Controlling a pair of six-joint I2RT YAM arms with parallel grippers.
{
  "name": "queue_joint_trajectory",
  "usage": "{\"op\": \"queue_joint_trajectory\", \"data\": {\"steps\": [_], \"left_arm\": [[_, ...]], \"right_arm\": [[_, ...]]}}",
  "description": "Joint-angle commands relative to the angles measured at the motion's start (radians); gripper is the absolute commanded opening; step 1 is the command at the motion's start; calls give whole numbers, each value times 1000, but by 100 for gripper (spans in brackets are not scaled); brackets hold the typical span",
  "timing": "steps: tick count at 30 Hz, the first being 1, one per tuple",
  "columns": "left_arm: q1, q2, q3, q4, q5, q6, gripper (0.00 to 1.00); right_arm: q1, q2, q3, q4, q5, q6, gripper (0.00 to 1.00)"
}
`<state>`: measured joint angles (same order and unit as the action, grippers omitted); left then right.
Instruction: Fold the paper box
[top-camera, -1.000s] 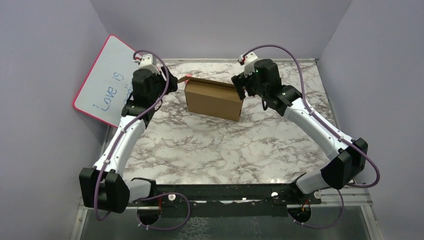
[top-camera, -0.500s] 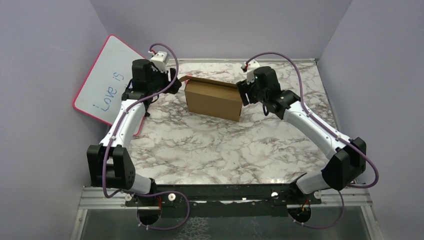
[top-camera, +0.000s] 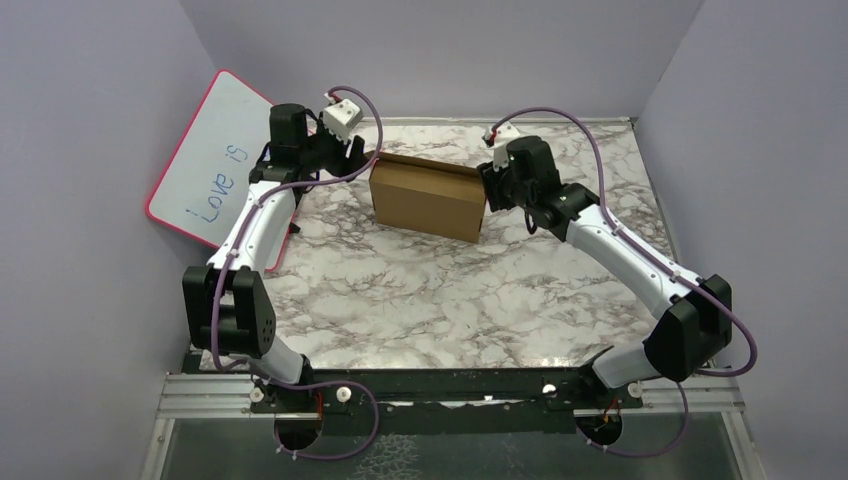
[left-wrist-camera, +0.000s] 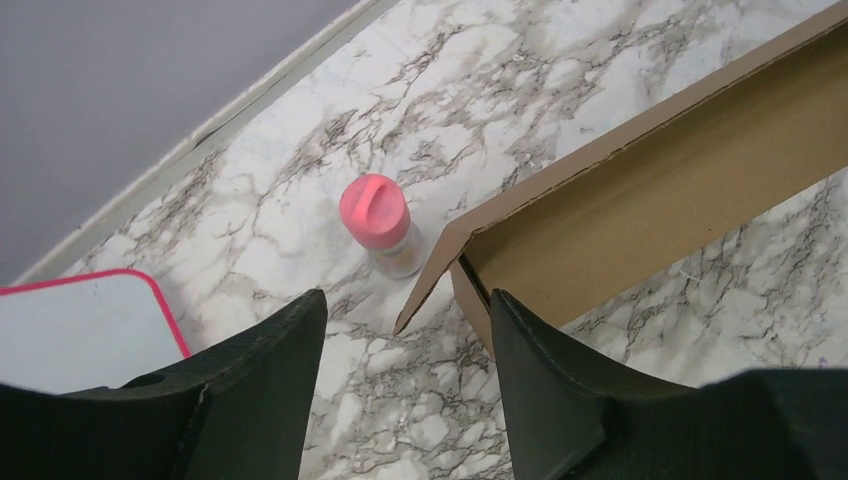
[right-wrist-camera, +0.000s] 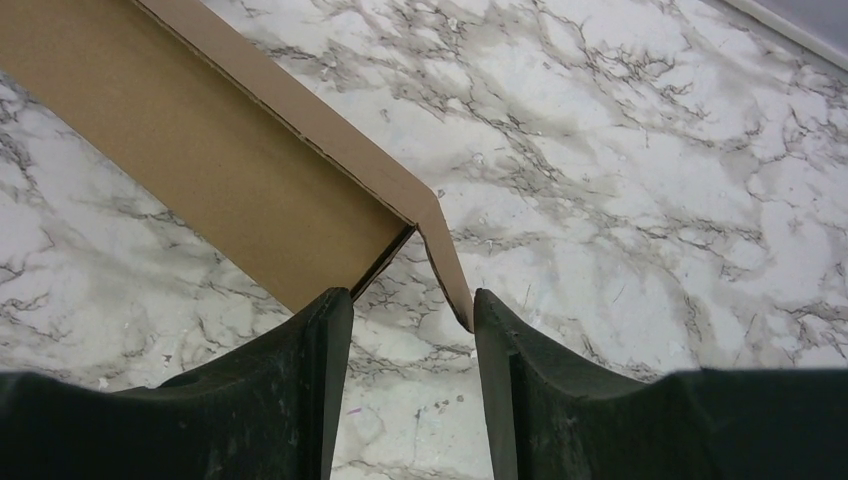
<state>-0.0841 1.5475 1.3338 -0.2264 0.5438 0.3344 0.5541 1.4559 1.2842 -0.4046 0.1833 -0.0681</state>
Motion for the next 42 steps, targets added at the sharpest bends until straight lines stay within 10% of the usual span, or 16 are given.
{"op": "queue_joint_trajectory", "data": {"steps": [1,30,42], "left_arm": [[13,28,37,-5,137,171,61],[20,180,173,-125,310,294,7],[-5,132,159,-117,193,-7,0]], "right_arm": [[-7,-34,-41,58,-3,3,52],[-17,-18,-89,211,16,-61,28],[-17,59,49,63,-21,23,3]]}}
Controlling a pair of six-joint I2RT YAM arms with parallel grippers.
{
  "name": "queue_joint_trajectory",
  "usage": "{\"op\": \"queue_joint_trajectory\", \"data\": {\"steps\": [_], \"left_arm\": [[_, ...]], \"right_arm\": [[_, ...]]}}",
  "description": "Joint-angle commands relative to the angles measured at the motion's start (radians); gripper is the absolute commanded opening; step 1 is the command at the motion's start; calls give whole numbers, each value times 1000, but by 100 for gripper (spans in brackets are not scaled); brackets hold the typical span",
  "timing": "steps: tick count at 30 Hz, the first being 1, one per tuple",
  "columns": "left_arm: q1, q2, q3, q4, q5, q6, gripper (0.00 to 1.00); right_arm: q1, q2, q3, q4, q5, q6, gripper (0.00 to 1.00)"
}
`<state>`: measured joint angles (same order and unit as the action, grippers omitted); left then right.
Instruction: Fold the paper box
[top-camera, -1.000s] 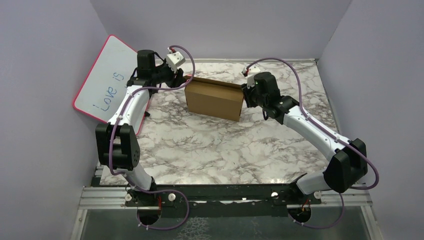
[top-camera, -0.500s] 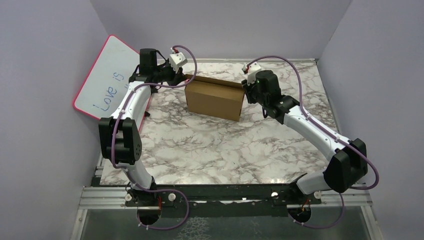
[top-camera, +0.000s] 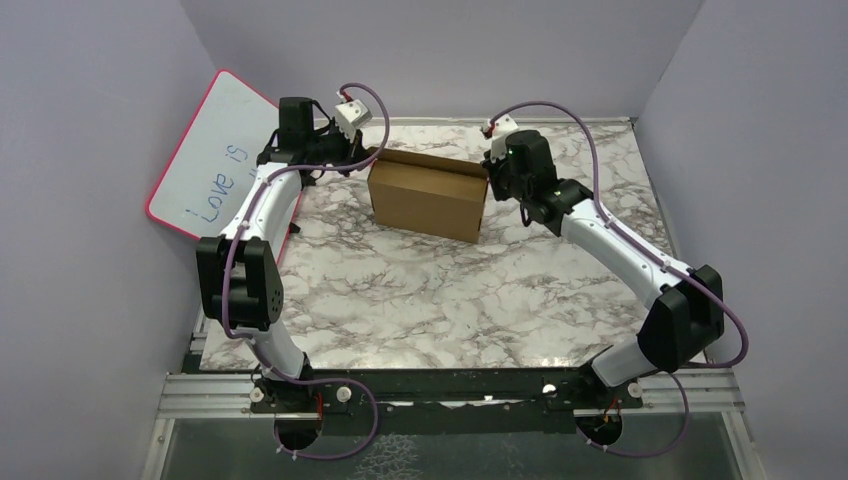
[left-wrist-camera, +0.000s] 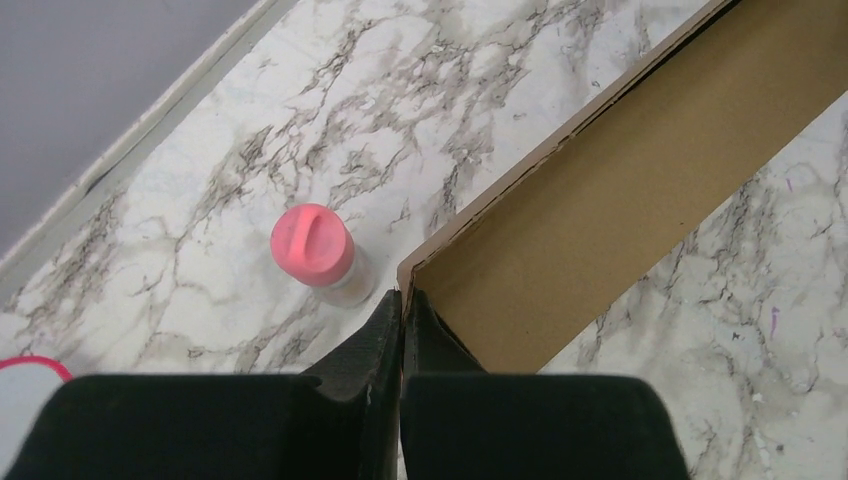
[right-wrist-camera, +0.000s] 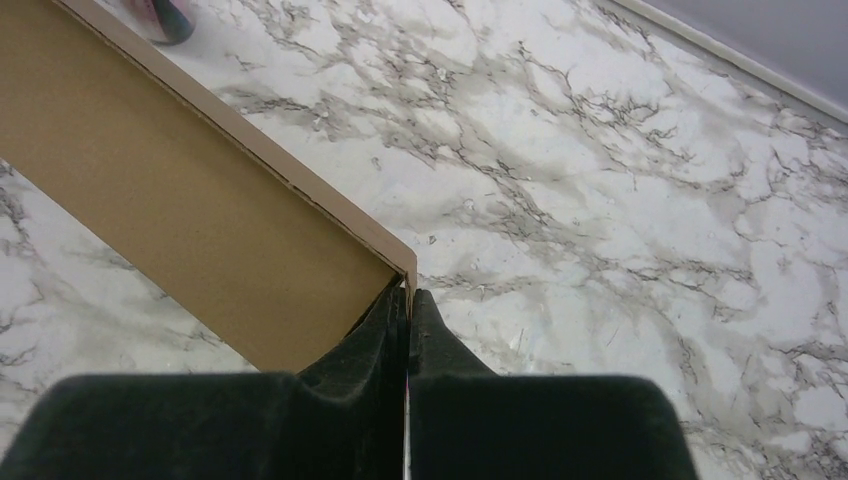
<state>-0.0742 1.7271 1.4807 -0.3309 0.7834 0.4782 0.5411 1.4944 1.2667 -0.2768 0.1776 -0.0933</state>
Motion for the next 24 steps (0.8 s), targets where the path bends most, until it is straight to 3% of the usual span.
{"op": "queue_joint_trajectory", "data": {"steps": [1,12,24], "left_arm": [[-21,-54,7,-12,-65,-174,0],[-85,-133,-46,-17,-299,-430,0],[-164,-122,-16,-84,-454,-651,0]], "right_arm": [[-4,20,76,-73,-13,53,3],[-4,76,199,-222,-40,159,1],[-3,189,322,-342,3,361,1]]}}
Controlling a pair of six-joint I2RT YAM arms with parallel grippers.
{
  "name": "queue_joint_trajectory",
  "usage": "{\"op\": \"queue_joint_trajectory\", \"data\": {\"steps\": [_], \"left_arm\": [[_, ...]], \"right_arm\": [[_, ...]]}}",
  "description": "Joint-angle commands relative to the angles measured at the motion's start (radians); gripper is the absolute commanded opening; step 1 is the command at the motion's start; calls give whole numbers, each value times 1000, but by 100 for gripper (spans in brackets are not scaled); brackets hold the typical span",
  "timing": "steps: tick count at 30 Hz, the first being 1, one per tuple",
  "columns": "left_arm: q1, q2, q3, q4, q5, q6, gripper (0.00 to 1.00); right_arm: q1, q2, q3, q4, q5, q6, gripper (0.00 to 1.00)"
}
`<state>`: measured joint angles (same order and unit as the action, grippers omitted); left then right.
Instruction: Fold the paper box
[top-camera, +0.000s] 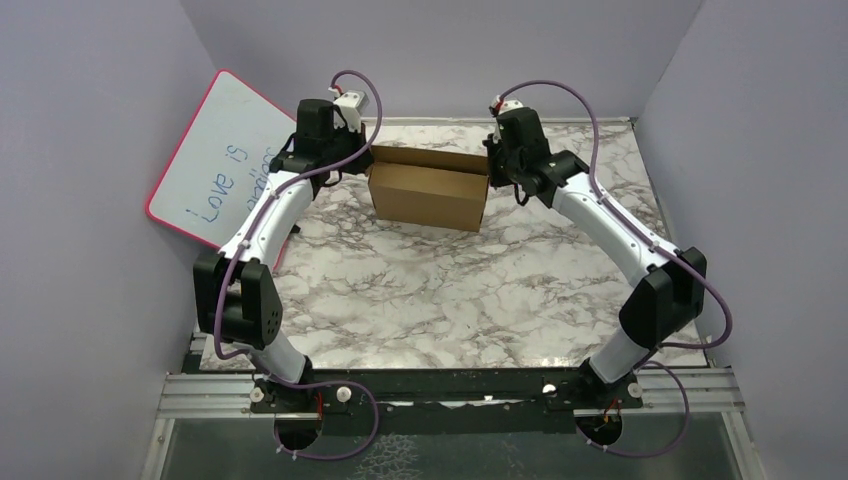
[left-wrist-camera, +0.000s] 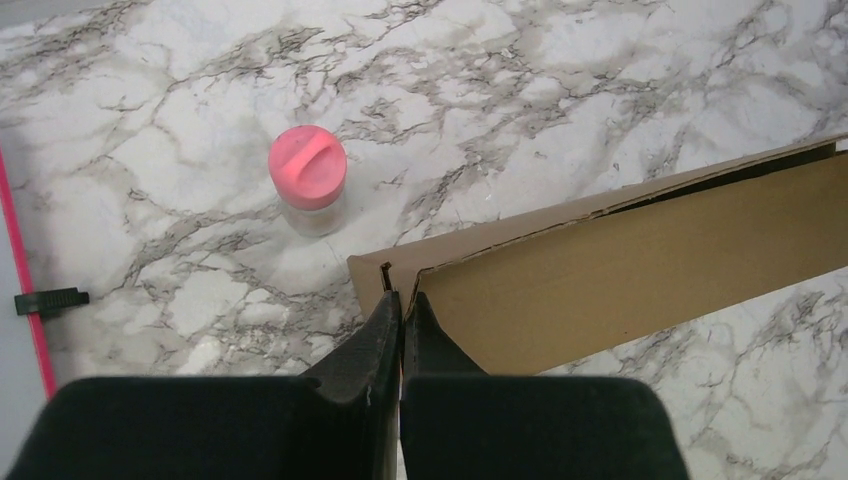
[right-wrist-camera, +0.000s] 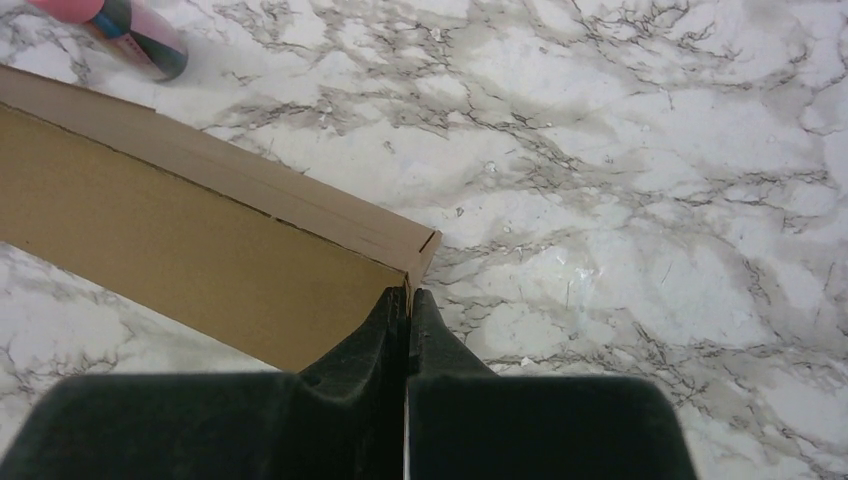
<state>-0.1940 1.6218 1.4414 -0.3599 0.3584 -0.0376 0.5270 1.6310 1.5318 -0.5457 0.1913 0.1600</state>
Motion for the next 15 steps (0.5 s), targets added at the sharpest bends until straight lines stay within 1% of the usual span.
{"op": "queue_joint_trajectory", "data": {"steps": [1,6,15], "left_arm": [[-48,-15,29,-58,-37,-150,0],[-70,-1,59,-80,-93,-182,0],[-123,24,90,-125,-230,-225,0]], "right_arm": [[10,70,82,-98,8,131,1],[10,150,201,-214,61,209,1],[10,227,308,-314,145,298,1]]}}
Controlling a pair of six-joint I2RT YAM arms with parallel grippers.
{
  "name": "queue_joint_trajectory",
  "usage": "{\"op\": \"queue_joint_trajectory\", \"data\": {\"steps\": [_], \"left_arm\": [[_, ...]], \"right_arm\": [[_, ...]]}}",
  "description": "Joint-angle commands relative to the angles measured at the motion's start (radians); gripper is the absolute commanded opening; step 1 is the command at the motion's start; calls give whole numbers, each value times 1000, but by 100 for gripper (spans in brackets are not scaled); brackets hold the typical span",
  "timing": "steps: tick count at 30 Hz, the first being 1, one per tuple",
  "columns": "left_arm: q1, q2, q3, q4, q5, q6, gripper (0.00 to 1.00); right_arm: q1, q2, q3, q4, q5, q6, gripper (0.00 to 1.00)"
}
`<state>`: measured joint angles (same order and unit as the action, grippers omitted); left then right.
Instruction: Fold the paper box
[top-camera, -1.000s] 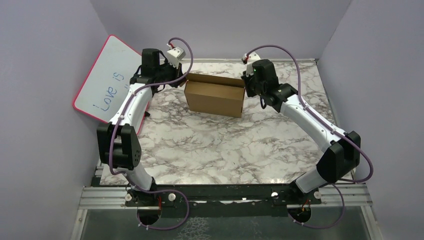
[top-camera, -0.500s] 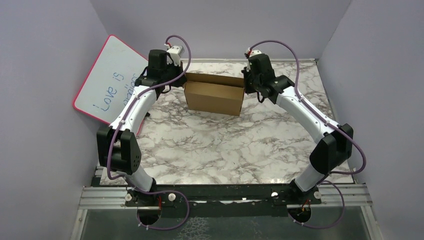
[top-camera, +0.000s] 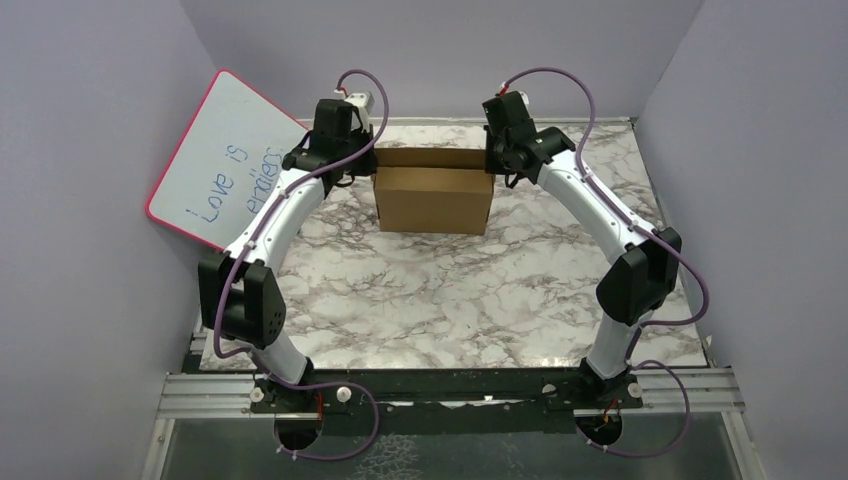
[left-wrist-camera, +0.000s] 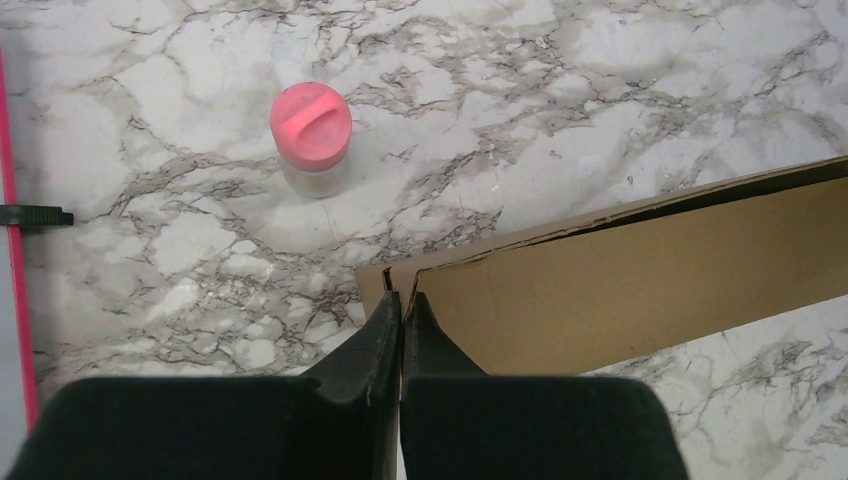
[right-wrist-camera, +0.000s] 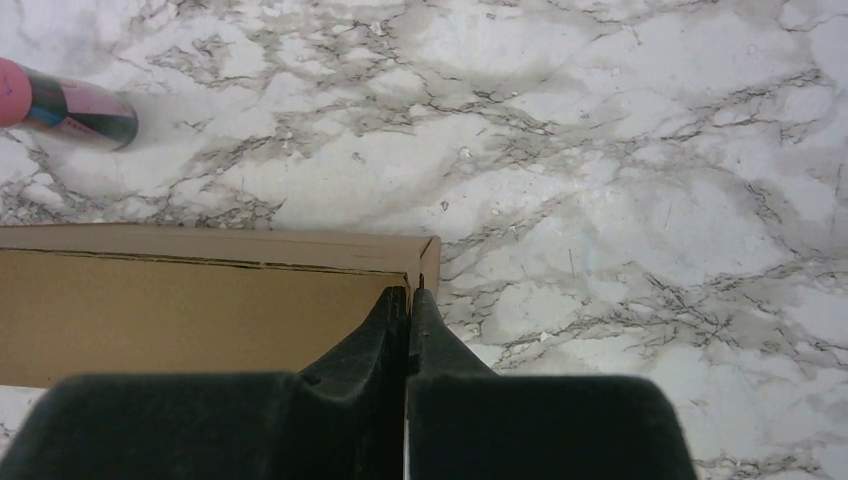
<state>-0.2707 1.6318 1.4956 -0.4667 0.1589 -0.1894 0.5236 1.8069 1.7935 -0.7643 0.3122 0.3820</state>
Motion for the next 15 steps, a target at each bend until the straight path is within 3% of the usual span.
{"op": "queue_joint_trajectory", "data": {"steps": [1,15], "left_arm": [[-50,17,37,-20,-37,-81,0],[-83,47,71,-46,-91,-103,0]], "right_arm": [[14,58,55,-105,27,81,1],[13,58,16,-63,55,63,1]]}}
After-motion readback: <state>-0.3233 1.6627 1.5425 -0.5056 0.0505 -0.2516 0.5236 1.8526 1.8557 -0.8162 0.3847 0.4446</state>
